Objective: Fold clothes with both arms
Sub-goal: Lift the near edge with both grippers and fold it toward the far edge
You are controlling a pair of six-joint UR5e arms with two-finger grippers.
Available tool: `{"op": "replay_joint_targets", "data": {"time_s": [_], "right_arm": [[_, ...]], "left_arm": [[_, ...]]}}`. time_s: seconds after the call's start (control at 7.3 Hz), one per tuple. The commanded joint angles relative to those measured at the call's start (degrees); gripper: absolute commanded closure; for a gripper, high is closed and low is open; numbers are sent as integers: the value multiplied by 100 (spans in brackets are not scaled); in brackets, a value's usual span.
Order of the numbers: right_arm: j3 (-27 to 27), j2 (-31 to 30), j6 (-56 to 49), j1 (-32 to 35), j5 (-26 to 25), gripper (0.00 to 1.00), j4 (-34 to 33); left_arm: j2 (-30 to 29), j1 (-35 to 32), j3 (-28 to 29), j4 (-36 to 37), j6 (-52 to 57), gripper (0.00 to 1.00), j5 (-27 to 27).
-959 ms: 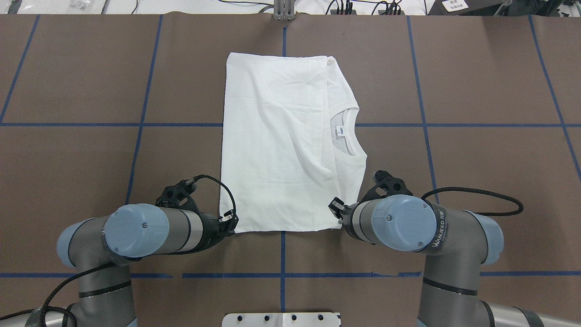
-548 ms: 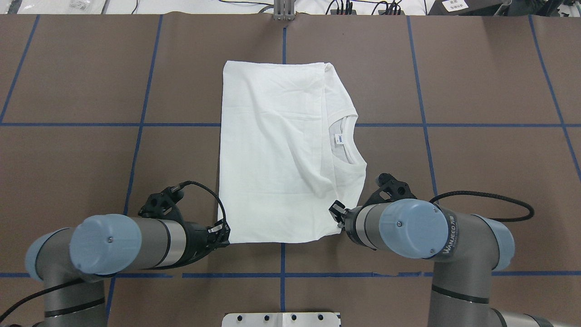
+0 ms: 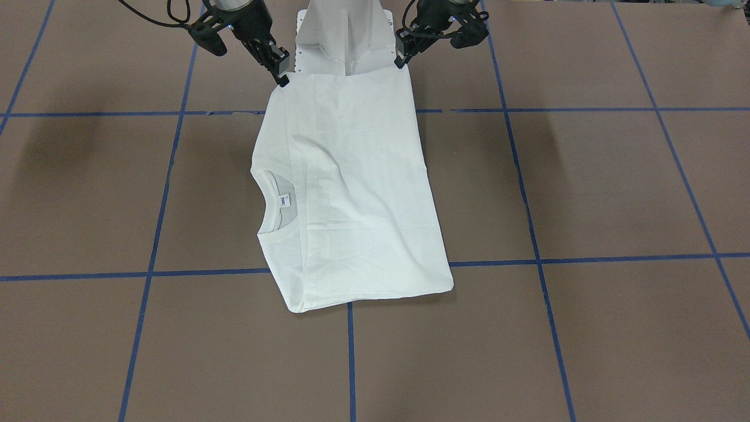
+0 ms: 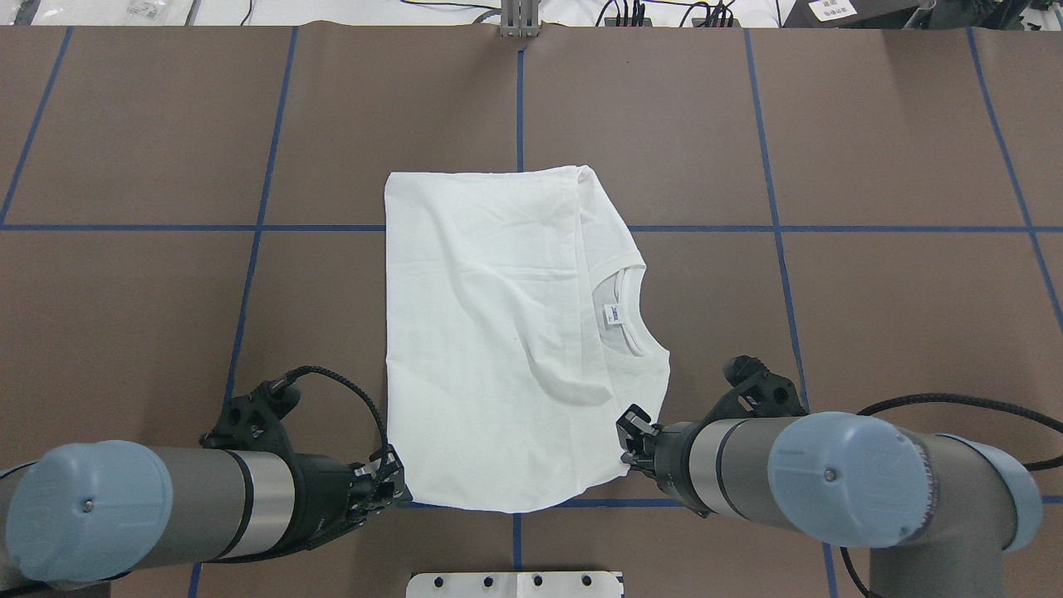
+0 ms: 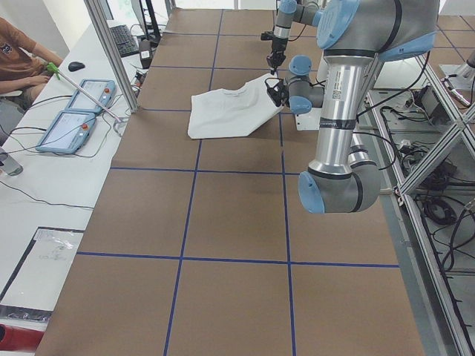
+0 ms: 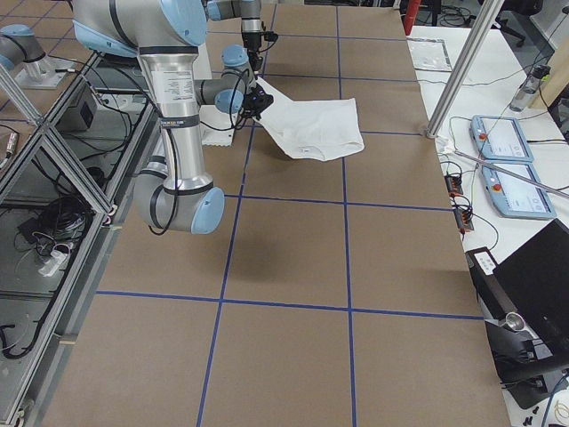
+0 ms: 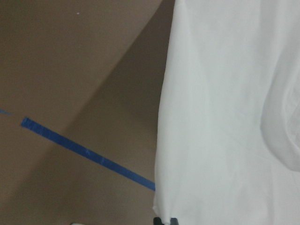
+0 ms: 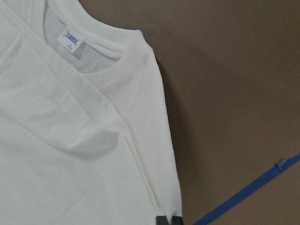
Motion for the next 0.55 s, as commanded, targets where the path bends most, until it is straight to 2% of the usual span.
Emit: {"op": "replay_joint_targets", "data": {"time_s": [0.0,0.27,0.41], "right_arm": [[-753,812,-445,801,315,100,-212],[-1897,1535,-1490,1899,990,100,-160],[-2503,1886,-1852,2227,1290,100,-151]], "left_arm": [[-758,-858,613,88,1050,100,-25],[-1237,-1948,1564,18,2055,100,-226],[-1456,-2345,2064,-95,2451,100,-497]]}}
